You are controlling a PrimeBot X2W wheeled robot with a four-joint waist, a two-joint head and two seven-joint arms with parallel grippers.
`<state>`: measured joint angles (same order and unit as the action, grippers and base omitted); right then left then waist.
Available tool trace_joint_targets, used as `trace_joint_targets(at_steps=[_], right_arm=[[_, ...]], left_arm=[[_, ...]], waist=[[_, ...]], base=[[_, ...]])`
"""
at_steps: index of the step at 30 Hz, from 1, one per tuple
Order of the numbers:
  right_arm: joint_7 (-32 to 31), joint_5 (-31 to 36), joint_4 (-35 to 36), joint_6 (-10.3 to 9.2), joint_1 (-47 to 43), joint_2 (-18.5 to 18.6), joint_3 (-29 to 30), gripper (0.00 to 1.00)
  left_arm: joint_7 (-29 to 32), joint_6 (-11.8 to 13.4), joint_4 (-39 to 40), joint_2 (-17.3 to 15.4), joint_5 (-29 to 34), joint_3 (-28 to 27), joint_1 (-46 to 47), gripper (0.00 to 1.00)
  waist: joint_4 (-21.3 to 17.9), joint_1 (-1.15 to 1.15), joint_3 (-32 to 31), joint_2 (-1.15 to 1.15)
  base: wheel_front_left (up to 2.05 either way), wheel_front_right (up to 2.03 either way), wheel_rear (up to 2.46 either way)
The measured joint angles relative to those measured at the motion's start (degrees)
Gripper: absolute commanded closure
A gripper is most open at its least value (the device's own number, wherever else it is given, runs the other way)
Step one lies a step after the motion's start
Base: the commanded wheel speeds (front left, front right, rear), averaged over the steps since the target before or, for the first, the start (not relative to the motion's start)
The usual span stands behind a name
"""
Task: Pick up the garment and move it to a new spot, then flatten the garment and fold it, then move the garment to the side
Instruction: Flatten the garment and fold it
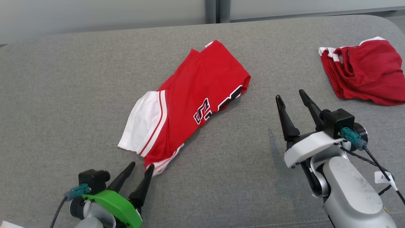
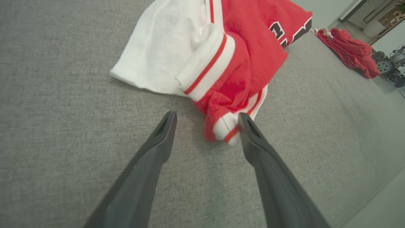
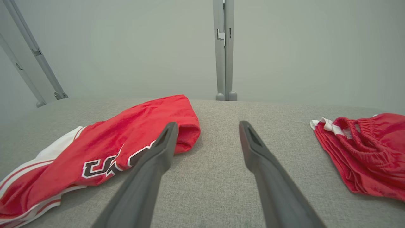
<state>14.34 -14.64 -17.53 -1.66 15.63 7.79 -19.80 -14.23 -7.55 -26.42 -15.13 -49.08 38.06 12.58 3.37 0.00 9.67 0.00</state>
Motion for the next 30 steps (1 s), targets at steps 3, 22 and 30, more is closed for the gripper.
trace_joint_targets(at_steps=[3,22,30], right_arm=[[0.0,0.0,-0.01,0.01,-0.58,0.0,-0.08,0.0],[0.0,0.02,-0.1,0.63,-1.07,-0.29,-1.81,0.0],[0.0,0.03,-0.07,0.63,-0.94,-0.19,-1.7,0.0]], left_arm=[[0.0,0.0,1.87,-0.8,0.0,-0.62,-0.63,0.0],[-0.01,6.98,2.21,-1.64,-1.38,-9.01,-1.35,0.0],[0.08,10.18,-2.01,0.02,-0.09,-8.15,2.41,0.0]], waist=[[0.14,0.0,-0.42,0.0],[-1.14,0.0,-1.21,0.0],[-2.94,0.0,-0.41,0.0]], base=[[0.0,0.0,0.0],[0.0,0.0,0.0],[0.0,0.0,0.0]])
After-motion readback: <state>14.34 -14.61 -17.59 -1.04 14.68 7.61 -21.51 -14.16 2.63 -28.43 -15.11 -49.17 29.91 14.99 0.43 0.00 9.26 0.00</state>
